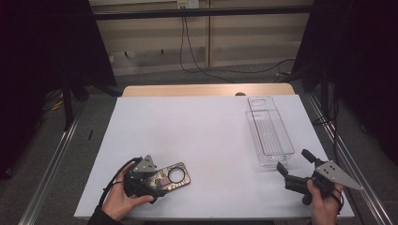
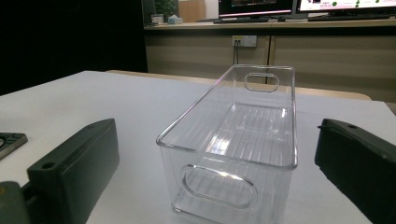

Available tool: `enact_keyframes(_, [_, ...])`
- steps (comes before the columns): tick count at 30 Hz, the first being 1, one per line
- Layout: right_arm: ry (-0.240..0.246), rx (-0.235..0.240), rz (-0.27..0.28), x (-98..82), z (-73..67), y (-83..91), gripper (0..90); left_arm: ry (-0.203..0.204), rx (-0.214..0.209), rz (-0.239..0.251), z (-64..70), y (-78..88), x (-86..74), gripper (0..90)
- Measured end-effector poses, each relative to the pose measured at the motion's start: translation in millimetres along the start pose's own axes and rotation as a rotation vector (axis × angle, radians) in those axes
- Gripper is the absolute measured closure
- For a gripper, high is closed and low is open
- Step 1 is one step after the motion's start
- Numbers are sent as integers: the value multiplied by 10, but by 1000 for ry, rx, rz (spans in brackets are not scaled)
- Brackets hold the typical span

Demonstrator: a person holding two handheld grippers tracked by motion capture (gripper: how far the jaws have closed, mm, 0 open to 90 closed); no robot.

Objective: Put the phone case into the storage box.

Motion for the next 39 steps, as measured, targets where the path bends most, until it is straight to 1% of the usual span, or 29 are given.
enact_keyframes(4, [-3,-1,2,0,1,-1,0,-13,7,-38,-2,-32,-22,49])
enact_keyframes(6, [-1,-2,1,0,3,-2,0,-19,-2,-50,7,-44,-23,56])
enact_keyframes(7, [-1,-2,0,-1,1,-3,0,-26,6,-55,6,-55,-23,58])
enact_keyframes(9, [1,-1,0,1,-3,-6,0,-32,8,-69,9,-78,-25,67])
enact_keyframes(10, [1,0,0,1,-5,-7,0,-48,1,-79,6,-85,-27,74])
enact_keyframes(11, [1,-1,0,1,-6,-7,0,-44,1,-87,5,-98,-25,81])
enact_keyframes(13, [0,-1,0,1,-3,-4,0,-35,-10,-96,-4,-115,-21,65])
enact_keyframes(18, [1,-1,0,0,1,-4,0,-26,-16,-110,-11,-147,-20,39])
enact_keyframes(19, [1,-1,1,1,0,-4,0,-39,-19,-120,-20,-145,-19,39])
enact_keyframes(22, [3,0,1,2,-3,-2,0,-35,-16,-116,-16,-154,-24,36])
enact_keyframes(23, [4,0,1,2,-3,-2,0,-24,-13,-104,-9,-156,-30,34])
enact_keyframes(24, [3,0,1,2,-3,-2,0,-26,-15,-105,-14,-152,-38,34])
enact_keyframes(26, [3,0,1,2,-4,-1,0,-32,-3,-101,-6,-155,-42,33])
enact_keyframes(28, [3,2,0,2,-3,-2,0,-30,-11,-101,-10,-158,-47,31])
enact_keyframes(29, [0,2,0,2,-4,-2,0,-33,-8,-102,-9,-158,-45,30])
enact_keyframes(30, [0,2,0,1,-5,-3,0,-21,-9,-102,-2,-161,-42,30])
enact_keyframes(34, [0,2,1,2,-6,-4,0,-39,-11,-124,-6,-152,-32,42])
enact_keyframes(37, [0,2,0,1,-5,-4,0,-39,-13,-129,1,-138,-24,75])
enact_keyframes(38, [0,2,-1,1,-5,-4,0,-31,-11,-128,10,-140,-20,83])
enact_keyframes(39, [1,2,0,1,-5,-4,0,-44,-13,-141,5,-133,-16,85])
Point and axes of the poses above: each handheld gripper's, and its own axes: y roughly backward along the jaws, x roughly out of its top, z roughly to its right, the point moved 5 cm from there along -y, roughly forward along the jaws, and after that the axes turned 15 degrees about x, right-handed, at the moved point
